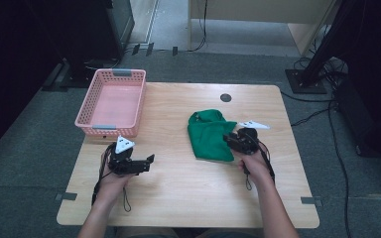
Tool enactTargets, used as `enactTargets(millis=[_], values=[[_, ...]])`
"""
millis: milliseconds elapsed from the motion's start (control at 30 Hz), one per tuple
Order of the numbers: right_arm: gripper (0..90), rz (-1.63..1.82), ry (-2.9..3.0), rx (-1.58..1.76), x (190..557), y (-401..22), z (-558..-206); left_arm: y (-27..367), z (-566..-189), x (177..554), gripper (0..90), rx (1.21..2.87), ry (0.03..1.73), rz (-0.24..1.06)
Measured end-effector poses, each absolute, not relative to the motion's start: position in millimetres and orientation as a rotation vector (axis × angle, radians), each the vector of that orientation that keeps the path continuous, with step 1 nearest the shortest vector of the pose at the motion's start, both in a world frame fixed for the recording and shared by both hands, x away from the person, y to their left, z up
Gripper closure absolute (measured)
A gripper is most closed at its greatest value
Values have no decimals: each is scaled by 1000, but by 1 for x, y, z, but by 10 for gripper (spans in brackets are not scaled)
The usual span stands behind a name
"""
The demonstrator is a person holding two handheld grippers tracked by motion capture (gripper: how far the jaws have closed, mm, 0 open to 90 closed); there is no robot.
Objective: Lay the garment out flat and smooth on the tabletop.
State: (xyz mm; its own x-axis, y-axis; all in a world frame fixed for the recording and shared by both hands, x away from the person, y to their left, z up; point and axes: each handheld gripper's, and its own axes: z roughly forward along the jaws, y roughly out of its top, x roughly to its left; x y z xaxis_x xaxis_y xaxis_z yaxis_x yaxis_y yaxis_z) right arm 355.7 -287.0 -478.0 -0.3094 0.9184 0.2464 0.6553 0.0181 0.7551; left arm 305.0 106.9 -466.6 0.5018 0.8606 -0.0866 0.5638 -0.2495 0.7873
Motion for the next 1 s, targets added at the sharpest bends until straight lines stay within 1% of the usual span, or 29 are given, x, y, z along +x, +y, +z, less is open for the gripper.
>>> enactTargets(millis=[33, 100, 133, 300, 500, 567, 600, 633, 833, 1000], values=[[679, 1182, 1988, 1617, 356, -287, -478, 107, -467, 305, 86, 1943, 1172, 469], [688, 1128, 1956, 1637, 372, -279, -483, 108, -466, 305, 86, 1938, 1172, 476], [688, 1128, 1956, 1637, 372, -279, -483, 108, -466, 304, 86, 1938, 1171, 477], [707, 1101, 1870, 1752, 396, -278, -491, 110, -465, 304, 86, 1930, 1172, 473], [716, 1095, 1920, 1800, 408, -278, -499, 109, -465, 304, 86, 1932, 1169, 471], [798, 1086, 1924, 1791, 408, -278, -499, 110, -466, 304, 86, 1931, 1171, 469], [874, 1091, 1932, 1783, 406, -279, -498, 110, -466, 305, 86, 1932, 1171, 469], [897, 1102, 1939, 1758, 404, -279, -497, 110, -466, 305, 86, 1932, 1172, 467], [900, 1177, 1987, 1651, 388, -281, -487, 108, -466, 304, 86, 1938, 1167, 463], [900, 1224, 2066, 1506, 359, -277, -473, 109, -466, 304, 86, 1935, 1168, 459]])
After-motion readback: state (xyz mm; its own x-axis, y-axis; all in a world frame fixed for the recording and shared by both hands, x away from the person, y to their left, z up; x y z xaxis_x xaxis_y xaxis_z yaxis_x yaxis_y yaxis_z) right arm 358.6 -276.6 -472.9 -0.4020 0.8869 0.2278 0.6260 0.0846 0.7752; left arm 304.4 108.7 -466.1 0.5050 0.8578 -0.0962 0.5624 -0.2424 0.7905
